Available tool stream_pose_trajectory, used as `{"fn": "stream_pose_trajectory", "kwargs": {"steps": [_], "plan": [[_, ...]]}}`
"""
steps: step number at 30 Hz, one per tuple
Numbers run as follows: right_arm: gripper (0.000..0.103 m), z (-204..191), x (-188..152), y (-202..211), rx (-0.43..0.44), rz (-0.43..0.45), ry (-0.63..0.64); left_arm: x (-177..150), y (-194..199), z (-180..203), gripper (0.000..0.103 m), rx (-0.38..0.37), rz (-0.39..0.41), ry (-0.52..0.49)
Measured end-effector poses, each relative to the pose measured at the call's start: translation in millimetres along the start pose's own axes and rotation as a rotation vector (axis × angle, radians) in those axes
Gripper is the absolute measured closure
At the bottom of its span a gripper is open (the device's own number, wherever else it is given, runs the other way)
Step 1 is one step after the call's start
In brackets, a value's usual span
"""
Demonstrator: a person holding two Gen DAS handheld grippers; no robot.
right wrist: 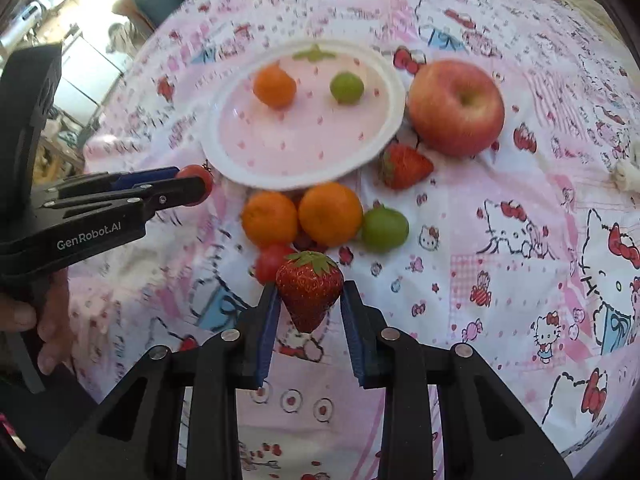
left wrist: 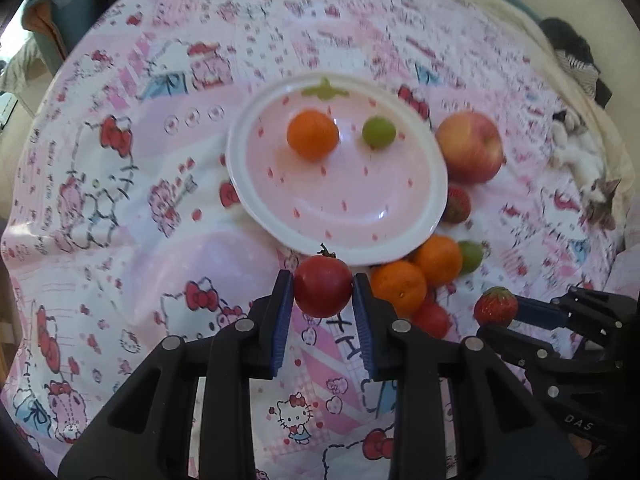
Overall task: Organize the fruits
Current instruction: 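Grasp a red tomato with the left gripper while the right gripper grasps a strawberry, then place the tomato and strawberry on the plate and open both grippers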
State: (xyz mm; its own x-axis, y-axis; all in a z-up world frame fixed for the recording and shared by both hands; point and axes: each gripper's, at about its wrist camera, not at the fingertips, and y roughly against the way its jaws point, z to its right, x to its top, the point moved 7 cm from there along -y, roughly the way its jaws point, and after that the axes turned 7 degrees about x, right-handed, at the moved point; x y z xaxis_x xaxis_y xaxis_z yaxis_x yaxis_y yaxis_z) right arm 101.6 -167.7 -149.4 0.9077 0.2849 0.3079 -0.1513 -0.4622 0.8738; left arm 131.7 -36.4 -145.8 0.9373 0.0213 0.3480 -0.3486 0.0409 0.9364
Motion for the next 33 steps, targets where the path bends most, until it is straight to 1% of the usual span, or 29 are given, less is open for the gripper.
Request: {"fn": "stream_pose_trajectory", "kwargs": {"steps": [2, 9, 12, 16, 22, 26, 29, 33], "plan": [[0.070, -5.6, 8.4, 6.2, 0.004, 0.040, 0.015, 3.7, 7.2, -5.8, 0.077, 0.008, 0.028, 0.014], [0.070, -11.5, 35.3, 19.6, 0.052, 0.146, 0.007, 18.7, 15.8, -18.5, 0.077, 0.022, 0.073, 0.063], [0.070, -10.1, 51.2, 23.5, 0.064, 0.208, 0.001, 24.7, 18.5, -21.7, 0.077, 0.027, 0.091, 0.071], [0.070, -7.4, 71.4, 26.3, 0.122, 0.245, -0.025, 32.6, 17.7, -25.1, 0.077, 0.033, 0.102, 0.074], [0.070, -4.8, 96.6, 20.3, 0.122, 0.256, -0.008, 52.0, 13.0, -26.7, 0.077, 0.046, 0.113, 0.057], [0.070, 2.6, 114.7, 9.9, 0.135, 0.247, -0.016, 65.9, 8.1, -23.8, 0.077, 0.049, 0.123, 0.024], [0.070, 13.8, 125.7, -2.3, 0.140, 0.228, -0.047, 72.4, -2.2, -22.9, 0.077, 0.040, 0.116, 0.016], [0.070, 27.4, 134.1, -20.1, 0.141, 0.192, -0.076, 78.8, -22.3, -21.0, 0.077, 0.023, 0.085, 0.017]]}}
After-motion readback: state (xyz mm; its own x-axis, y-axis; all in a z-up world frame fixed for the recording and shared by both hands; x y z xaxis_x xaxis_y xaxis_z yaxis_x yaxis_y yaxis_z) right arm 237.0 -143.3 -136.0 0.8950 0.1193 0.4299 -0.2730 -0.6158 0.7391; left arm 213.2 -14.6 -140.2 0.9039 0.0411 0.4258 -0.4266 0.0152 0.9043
